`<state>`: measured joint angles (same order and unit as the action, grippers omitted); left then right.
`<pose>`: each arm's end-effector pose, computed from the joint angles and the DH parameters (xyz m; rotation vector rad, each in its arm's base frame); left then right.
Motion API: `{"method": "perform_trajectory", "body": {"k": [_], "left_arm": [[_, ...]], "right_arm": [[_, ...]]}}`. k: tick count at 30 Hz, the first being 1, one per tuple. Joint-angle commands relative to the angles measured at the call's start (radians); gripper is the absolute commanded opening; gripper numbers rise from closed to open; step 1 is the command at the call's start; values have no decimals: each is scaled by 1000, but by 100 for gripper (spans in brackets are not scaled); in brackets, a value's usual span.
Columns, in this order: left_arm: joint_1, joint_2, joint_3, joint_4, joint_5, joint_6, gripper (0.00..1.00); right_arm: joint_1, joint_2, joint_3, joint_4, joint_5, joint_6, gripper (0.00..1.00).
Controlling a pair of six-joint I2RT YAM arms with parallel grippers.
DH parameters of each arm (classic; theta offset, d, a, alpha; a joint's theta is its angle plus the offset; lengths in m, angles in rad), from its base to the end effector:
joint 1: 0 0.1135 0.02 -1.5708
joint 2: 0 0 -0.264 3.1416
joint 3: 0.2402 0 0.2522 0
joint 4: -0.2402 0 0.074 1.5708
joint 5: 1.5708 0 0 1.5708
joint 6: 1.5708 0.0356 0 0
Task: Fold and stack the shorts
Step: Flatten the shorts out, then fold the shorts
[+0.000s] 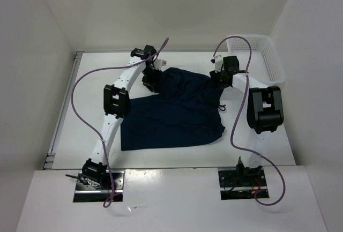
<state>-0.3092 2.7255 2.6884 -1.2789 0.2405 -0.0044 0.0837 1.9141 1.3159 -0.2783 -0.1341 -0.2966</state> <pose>0.5079 -0.1711 0.1660 0.4848 2.8604 -0.4043 0.4131 0.0394 0.1897 -0.5187 2.3820 0.0690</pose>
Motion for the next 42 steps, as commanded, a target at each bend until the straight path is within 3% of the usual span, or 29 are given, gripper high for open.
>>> {"method": "perform_trajectory", "body": {"k": [1, 4, 7, 10, 12, 14, 16, 20, 24, 25, 29, 30, 34, 40, 42], "left_arm": [[-4, 69, 43, -13, 10, 4, 36], [5, 80, 73, -4, 10, 4, 12], [25, 89, 112, 19, -1, 4, 1], [47, 80, 175, 39, -26, 4, 0], [71, 80, 261, 39, -38, 4, 0], [71, 80, 335, 18, -61, 4, 0], [71, 106, 449, -17, -105, 4, 0], [61, 79, 438, 4, -179, 4, 0], [49, 89, 436, -15, -152, 4, 0], [48, 89, 436, -16, -136, 4, 4], [39, 27, 202, -16, -9, 4, 53], [39, 17, 180, -16, 6, 4, 58], [30, 60, 192, -16, -13, 4, 63], [50, 132, 281, -16, -27, 4, 63], [59, 146, 291, -16, 35, 4, 58]], "right_arm": [[-10, 40, -1, 18, -1, -21, 49], [-19, 62, 9, 18, 8, -21, 56], [-19, 72, 9, 18, 8, -21, 57], [-19, 82, 0, 18, 8, -21, 58], [-19, 82, 0, 18, 31, -30, 63], [-19, 70, 0, 37, 48, -71, 75], [2, 56, 0, 65, 115, -72, 76], [2, 46, 20, 65, 140, -72, 76], [2, 65, 0, 47, 125, -96, 75], [2, 74, 0, 38, 114, -107, 75], [2, 63, -10, 37, 114, -130, 75], [2, 63, -10, 37, 114, -142, 76], [11, 40, 12, 28, 123, -171, 80], [11, 19, 14, 19, 123, -193, 78], [11, 10, 3, 19, 123, -203, 78]]}}
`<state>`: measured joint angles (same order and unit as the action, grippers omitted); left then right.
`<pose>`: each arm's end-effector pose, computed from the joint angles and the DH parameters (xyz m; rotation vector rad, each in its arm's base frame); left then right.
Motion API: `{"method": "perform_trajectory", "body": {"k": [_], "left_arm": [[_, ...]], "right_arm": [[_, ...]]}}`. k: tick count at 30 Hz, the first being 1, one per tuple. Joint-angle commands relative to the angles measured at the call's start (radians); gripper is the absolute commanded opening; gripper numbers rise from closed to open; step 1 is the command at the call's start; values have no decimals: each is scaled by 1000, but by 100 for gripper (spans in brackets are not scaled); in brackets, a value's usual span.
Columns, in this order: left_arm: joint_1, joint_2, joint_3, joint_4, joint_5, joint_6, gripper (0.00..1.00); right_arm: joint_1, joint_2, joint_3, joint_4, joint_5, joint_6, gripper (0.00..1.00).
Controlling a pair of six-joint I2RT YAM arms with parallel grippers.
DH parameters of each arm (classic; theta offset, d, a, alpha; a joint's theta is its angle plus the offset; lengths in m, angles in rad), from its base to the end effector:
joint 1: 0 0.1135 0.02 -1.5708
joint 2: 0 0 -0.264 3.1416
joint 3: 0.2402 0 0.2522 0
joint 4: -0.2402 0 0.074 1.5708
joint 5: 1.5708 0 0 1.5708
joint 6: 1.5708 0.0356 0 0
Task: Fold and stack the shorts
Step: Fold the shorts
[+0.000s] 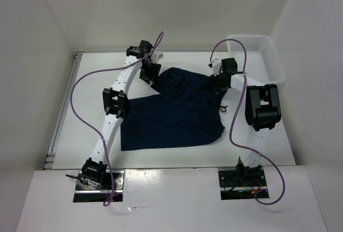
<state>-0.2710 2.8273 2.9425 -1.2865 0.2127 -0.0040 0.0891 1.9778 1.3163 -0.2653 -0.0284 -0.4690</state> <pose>0.5277 -0.1544 0.1826 0.4253 2.7198 -0.3674 0.4187 0.0384 0.1652 -0.7003 2.4012 -0.1227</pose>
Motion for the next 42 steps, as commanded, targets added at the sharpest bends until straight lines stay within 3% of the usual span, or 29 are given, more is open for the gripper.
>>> {"method": "perform_trajectory", "body": {"k": [1, 8, 15, 18, 20, 24, 27, 30, 31, 33, 34, 37, 39, 41, 42], "left_arm": [[21, 44, 36, -8, 83, 4, 57], [0, 23, -108, -8, 109, 4, 51], [0, 93, 10, -8, 175, 4, 34], [0, 115, 44, -8, 203, 4, 18], [0, 115, 55, -8, 212, 4, 2], [24, 126, 194, -8, 191, 4, 0], [46, 84, 191, 29, 178, 4, 0], [75, 54, 191, 52, 168, 4, 0], [84, 41, 191, 52, 168, 4, 0], [93, 41, 191, 64, 136, 4, 0], [93, 41, 191, 73, 123, 4, 0], [93, 41, 191, 82, 80, 4, 0], [93, 20, 191, 107, 16, 4, 0], [93, -9, 191, 133, -68, 4, 0], [93, -23, 191, 168, -175, 4, 0]], "right_arm": [[6, -54, -6, 6, 18, -31, 78], [6, -63, -15, 6, 27, -53, 78], [6, -42, -15, -3, 8, -85, 77], [6, -42, -15, -3, 19, -95, 79], [6, -42, -15, -3, 19, -95, 79], [6, -42, -15, -38, -33, -114, 79], [6, -7, -25, -58, -62, -183, 79], [6, 27, -25, -58, -51, -256, 68], [6, 36, -25, -58, -51, -273, 56], [6, 52, -14, -58, -42, -283, 41], [6, 62, -3, -58, -42, -283, 28], [6, 62, 6, -68, -53, -270, 8], [6, 62, 18, -55, -53, -270, 1], [17, 50, 53, -42, -39, -243, 0], [27, 41, 67, -28, -39, -231, 0]]}}
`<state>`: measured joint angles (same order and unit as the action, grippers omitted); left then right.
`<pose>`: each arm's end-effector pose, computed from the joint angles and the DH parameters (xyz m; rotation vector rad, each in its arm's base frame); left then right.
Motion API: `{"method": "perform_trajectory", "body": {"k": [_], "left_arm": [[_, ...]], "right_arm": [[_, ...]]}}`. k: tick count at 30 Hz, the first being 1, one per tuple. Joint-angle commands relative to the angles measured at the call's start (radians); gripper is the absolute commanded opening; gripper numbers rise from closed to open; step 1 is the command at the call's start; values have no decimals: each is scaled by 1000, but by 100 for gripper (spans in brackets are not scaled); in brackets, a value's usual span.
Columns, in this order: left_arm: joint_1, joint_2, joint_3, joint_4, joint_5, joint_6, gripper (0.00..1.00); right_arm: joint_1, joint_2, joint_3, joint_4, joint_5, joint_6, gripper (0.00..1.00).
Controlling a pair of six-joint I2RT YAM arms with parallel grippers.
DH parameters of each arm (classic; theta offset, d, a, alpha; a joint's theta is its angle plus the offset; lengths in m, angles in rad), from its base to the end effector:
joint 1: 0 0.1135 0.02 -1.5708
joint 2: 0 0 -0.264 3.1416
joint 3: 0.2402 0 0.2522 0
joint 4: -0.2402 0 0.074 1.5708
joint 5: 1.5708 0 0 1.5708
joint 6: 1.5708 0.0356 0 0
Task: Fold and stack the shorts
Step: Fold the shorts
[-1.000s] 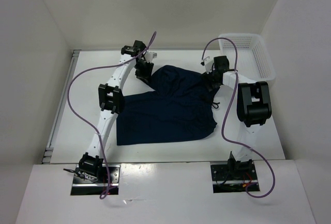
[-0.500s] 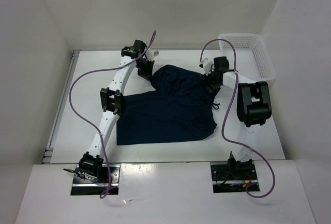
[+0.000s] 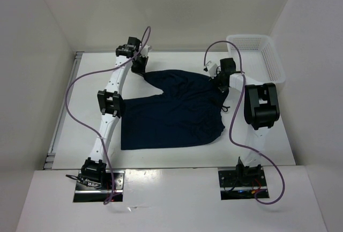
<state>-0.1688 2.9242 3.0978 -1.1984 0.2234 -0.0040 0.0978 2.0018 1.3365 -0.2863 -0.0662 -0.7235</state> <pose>0.5558 -0.1027 0.1789 0.2948 2.5797 -0.3527 0.4214 0.0437 0.1602 -1.0336 2.3068 -0.1692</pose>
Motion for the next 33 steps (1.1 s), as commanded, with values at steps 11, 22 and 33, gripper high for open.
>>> {"method": "perform_trajectory", "body": {"k": [11, 22, 33], "left_arm": [[11, -407, 36, 240, -515, 4, 0], [40, -502, 36, -103, -564, 4, 0], [-1, -1038, -949, 197, -300, 4, 0]], "right_arm": [[155, -201, 138, 70, 118, 67, 0], [186, -396, -23, 41, 120, 33, 0], [237, -534, -200, 12, 109, -5, 0]]}}
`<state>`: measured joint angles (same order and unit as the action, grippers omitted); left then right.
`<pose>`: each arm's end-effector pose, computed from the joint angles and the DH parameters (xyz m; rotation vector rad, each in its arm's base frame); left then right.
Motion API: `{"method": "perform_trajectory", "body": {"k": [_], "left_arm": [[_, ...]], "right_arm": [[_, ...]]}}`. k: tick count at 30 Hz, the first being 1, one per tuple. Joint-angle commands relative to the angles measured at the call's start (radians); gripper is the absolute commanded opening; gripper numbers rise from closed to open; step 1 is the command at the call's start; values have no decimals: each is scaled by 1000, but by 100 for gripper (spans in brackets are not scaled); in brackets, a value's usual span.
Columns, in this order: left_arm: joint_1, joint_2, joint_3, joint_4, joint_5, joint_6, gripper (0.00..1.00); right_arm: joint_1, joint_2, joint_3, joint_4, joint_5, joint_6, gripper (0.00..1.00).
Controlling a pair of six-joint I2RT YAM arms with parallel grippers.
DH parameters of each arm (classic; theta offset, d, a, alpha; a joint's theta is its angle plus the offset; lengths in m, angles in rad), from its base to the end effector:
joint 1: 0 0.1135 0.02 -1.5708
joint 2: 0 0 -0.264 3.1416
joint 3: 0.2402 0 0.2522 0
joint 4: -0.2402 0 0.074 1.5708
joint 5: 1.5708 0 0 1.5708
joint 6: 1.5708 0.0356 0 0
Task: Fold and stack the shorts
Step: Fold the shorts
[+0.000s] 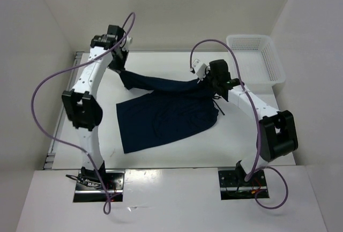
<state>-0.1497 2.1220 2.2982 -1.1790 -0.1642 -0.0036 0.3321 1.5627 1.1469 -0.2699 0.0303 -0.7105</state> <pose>0.4435 -0.0610 0.3484 0.1255 2.5571 0.1528 0.3322 0.1134 0.2640 -1.1148 1.9739 -0.2358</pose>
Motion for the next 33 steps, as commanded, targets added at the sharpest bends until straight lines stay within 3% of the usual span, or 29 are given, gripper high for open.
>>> {"method": "perform_trajectory", "body": {"k": [1, 5, 8, 19, 26, 31, 33], "left_arm": [[-31, -297, -359, 232, 88, 4, 0], [-31, -495, -648, 305, 97, 4, 0], [-13, -559, -752, 326, 106, 4, 0], [-24, -743, -750, 161, 41, 4, 0], [-48, -876, -931, 55, 109, 4, 0], [-100, -936, -1210, 88, 118, 4, 0], [-125, -927, -1247, 114, 129, 4, 1]], "right_arm": [[2, -124, -21, -18, 13, -27, 0], [25, -208, -73, -83, -35, -61, 0], [57, -262, -136, -83, -46, -73, 0], [58, -338, -193, -172, -102, -142, 0], [67, -397, -260, -278, -211, -237, 0], [110, -397, -343, -249, -199, -283, 0], [122, -388, -363, -249, -199, -297, 0]]}}
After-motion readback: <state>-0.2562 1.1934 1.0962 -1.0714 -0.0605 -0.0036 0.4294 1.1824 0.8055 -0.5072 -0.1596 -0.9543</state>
